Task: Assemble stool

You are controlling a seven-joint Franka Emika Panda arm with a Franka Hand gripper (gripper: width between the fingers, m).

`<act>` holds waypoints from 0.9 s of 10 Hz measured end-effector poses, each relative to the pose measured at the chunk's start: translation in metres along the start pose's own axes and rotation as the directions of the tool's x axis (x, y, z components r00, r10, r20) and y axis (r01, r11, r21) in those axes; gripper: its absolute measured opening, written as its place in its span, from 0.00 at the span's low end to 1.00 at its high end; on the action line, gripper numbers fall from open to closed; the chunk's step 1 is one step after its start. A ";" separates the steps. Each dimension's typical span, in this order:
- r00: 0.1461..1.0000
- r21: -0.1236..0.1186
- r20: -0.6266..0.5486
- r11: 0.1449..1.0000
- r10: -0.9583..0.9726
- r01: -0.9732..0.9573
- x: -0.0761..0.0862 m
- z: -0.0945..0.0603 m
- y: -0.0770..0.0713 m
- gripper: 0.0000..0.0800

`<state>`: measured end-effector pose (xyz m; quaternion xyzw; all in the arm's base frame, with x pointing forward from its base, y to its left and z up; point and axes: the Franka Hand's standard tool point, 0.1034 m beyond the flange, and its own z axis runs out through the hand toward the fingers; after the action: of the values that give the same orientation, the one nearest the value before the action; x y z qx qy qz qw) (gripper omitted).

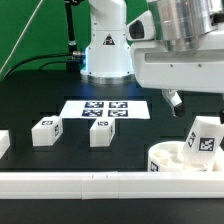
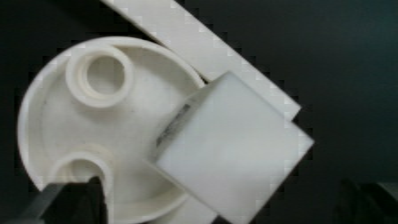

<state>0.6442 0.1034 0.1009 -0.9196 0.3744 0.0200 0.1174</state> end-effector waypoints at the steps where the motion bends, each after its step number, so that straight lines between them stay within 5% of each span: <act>1: 0.996 -0.001 0.000 0.996 -0.088 0.088 0.000 0.000 0.000 0.81; 3: 0.958 -0.021 -0.007 0.958 -0.287 0.287 0.000 0.001 0.001 0.81; 6: 0.657 -0.099 0.028 0.652 -0.753 0.752 -0.013 0.006 -0.006 0.81; 9: 0.470 -0.096 0.067 0.463 -0.880 0.881 -0.013 0.009 -0.003 0.81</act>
Offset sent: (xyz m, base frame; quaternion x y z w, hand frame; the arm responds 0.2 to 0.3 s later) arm -0.0086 0.0100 0.0045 -0.0555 0.0482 -0.4421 0.8939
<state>0.6372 0.1168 0.0945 -0.9860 -0.1549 -0.0179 0.0586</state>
